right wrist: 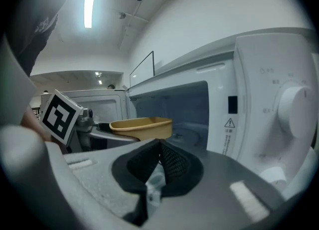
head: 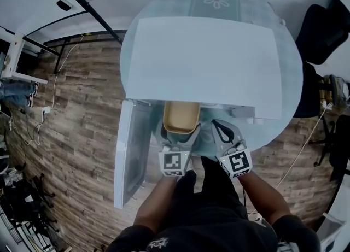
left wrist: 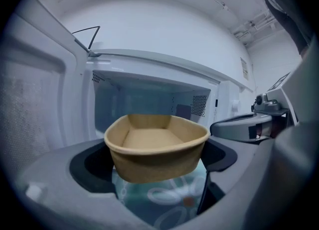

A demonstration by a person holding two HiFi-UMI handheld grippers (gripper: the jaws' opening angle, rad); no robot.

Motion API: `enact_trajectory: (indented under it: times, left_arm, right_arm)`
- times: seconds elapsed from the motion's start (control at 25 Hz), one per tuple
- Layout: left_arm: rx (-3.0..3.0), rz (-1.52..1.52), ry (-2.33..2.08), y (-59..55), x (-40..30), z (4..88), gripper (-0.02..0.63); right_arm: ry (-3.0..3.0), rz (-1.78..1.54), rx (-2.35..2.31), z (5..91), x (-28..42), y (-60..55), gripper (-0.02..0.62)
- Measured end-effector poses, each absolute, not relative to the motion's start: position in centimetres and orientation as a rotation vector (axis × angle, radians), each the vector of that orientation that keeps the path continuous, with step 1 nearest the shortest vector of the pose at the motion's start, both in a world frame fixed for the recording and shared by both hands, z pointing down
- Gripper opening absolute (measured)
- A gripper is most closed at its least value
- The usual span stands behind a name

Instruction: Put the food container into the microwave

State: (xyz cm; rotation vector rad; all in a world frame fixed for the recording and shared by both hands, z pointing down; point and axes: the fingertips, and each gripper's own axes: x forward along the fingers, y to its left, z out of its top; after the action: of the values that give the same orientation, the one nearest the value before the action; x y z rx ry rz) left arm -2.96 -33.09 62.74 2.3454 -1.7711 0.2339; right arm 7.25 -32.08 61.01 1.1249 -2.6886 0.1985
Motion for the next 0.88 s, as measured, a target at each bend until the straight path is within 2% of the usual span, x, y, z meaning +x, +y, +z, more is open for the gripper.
enact_trajectory:
  times: [0.88]
  left_arm:
    - [2.311,0.271,-1.806,-38.8,-3.2,64.5,0.525]
  right_arm:
    - [-2.687,0.304,1.169,63.3,6.2,-35.4,0.002]
